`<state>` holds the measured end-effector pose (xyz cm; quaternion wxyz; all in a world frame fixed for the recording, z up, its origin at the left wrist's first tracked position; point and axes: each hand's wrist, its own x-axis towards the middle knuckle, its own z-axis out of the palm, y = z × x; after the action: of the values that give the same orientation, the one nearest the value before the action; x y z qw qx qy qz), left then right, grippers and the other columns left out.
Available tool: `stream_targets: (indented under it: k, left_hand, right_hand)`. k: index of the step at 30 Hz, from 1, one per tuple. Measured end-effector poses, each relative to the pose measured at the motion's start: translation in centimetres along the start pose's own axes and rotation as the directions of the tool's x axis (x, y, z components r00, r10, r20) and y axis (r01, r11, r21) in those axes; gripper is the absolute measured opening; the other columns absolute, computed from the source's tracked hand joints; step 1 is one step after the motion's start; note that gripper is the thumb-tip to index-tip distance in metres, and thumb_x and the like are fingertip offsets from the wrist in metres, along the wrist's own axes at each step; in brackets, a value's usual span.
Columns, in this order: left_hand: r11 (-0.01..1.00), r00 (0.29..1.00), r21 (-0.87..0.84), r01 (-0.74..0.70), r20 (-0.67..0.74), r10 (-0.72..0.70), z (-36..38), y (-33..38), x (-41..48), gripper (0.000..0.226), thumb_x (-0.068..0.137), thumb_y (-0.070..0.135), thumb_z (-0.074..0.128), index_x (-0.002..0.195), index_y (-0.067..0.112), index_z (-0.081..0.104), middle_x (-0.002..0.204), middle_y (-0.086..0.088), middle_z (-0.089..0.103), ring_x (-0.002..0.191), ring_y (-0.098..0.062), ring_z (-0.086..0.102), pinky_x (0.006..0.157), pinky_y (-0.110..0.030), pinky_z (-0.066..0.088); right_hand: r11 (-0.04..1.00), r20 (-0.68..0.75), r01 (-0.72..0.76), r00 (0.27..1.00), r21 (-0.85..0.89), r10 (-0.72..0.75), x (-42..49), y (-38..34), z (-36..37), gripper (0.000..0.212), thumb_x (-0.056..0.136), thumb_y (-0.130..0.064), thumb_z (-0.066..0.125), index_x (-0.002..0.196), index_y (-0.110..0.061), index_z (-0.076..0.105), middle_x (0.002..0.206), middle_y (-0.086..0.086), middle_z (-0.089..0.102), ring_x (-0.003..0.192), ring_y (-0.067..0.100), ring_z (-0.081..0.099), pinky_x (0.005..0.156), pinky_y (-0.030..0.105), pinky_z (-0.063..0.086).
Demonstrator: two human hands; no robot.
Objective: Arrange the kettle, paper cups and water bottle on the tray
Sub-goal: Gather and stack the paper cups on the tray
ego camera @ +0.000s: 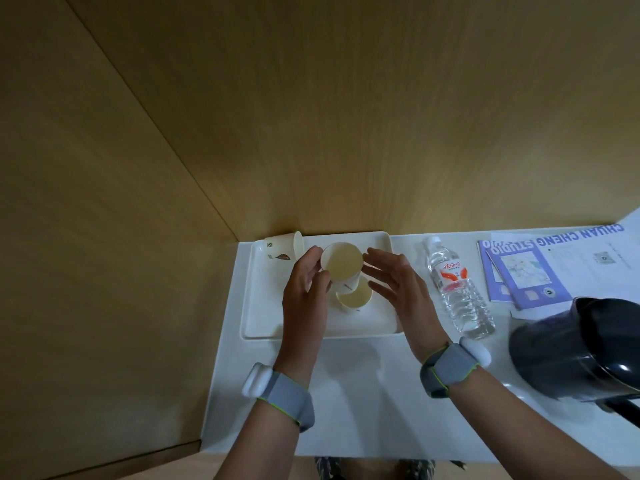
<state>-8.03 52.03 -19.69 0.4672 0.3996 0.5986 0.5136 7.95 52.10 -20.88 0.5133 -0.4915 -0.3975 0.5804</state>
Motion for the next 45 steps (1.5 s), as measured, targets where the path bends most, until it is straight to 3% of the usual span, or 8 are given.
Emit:
stream_targets:
  k: [17, 26, 34, 37, 40, 42, 45]
  left_hand:
    - [0.998, 1.0, 0.063, 0.008, 0.029, -0.01, 0.7, -0.2, -0.7, 0.048, 0.091, 0.035, 0.056, 0.138, 0.031, 0.063, 0.138, 0.013, 0.065, 0.132, -0.006, 0.059, 0.109, -0.044, 0.054]
    - [0.998, 0.998, 0.052, 0.046, 0.037, -0.048, 0.9, -0.8, -0.8, 0.053, 0.088, 0.033, 0.056, 0.14, 0.024, 0.062, 0.14, 0.007, 0.065, 0.131, -0.009, 0.06, 0.108, -0.042, 0.056]
    - [0.994, 0.996, 0.066, 0.089, 0.018, -0.09, 1.1, -2.2, -0.8, 0.048, 0.093, 0.033, 0.062, 0.139, 0.024, 0.062, 0.13, 0.021, 0.07, 0.129, -0.006, 0.063, 0.114, -0.045, 0.05]
    - [0.991, 0.995, 0.105, 0.087, 0.04, -0.091, 1.2, -2.4, -0.8, 0.05, 0.092, 0.038, 0.06, 0.141, 0.027, 0.061, 0.135, 0.018, 0.069, 0.13, -0.003, 0.062, 0.115, -0.04, 0.048]
    - [0.975, 0.996, 0.217, 0.053, 0.053, -0.066, 1.1, -2.7, -0.9, 0.043, 0.102, 0.032, 0.059, 0.145, 0.028, 0.057, 0.134, 0.023, 0.064, 0.121, 0.015, 0.056, 0.106, -0.014, 0.043]
    - [0.963, 0.997, 0.265, 0.046, 0.049, -0.061, 1.0, -3.0, -0.9, 0.042, 0.105, 0.028, 0.057, 0.147, 0.027, 0.055, 0.138, 0.02, 0.064, 0.119, 0.016, 0.055, 0.1, -0.003, 0.039]
    - [0.962, 0.995, 0.262, 0.072, 0.042, -0.085, 0.9, -3.2, -1.0, 0.043, 0.105, 0.027, 0.057, 0.148, 0.026, 0.053, 0.141, 0.015, 0.065, 0.131, 0.001, 0.056, 0.114, -0.021, 0.04]
  right_hand:
    - [1.0, -0.026, 0.011, 1.0, -0.024, -0.012, -0.7, -0.1, -0.8, 0.056, 0.103, -0.052, 0.031, 0.132, -0.02, 0.066, 0.134, -0.003, 0.072, 0.125, 0.013, 0.068, 0.103, 0.035, 0.053]
    - [0.999, -0.044, -0.019, 0.999, -0.044, 0.017, -1.1, 0.4, -1.5, 0.056, 0.102, -0.055, 0.032, 0.131, -0.022, 0.067, 0.133, -0.004, 0.072, 0.125, 0.014, 0.068, 0.108, 0.046, 0.052]
    - [0.984, -0.084, -0.025, 0.996, -0.178, 0.01, -1.5, 1.5, -1.5, 0.055, 0.094, -0.069, 0.035, 0.122, -0.039, 0.071, 0.127, -0.017, 0.072, 0.127, 0.007, 0.063, 0.111, 0.049, 0.049]
    - [0.98, -0.083, -0.043, 0.996, -0.195, 0.027, -1.5, 1.9, -1.5, 0.053, 0.093, -0.071, 0.035, 0.12, -0.042, 0.071, 0.126, -0.021, 0.072, 0.129, 0.004, 0.061, 0.115, 0.048, 0.046]
    - [0.976, -0.075, -0.053, 0.997, -0.211, 0.038, -1.6, 2.0, -1.4, 0.054, 0.093, -0.07, 0.034, 0.12, -0.042, 0.071, 0.127, -0.023, 0.071, 0.13, 0.002, 0.06, 0.118, 0.047, 0.043]
    - [0.973, -0.071, -0.065, 0.996, -0.222, 0.051, -1.6, 2.0, -1.4, 0.055, 0.093, -0.07, 0.034, 0.121, -0.041, 0.071, 0.127, -0.023, 0.071, 0.13, 0.001, 0.059, 0.118, 0.047, 0.043]
    - [0.967, -0.06, -0.084, 0.996, -0.242, 0.071, -1.5, 2.2, -1.5, 0.057, 0.093, -0.073, 0.032, 0.123, -0.043, 0.07, 0.129, -0.024, 0.07, 0.131, 0.001, 0.058, 0.118, 0.046, 0.042]
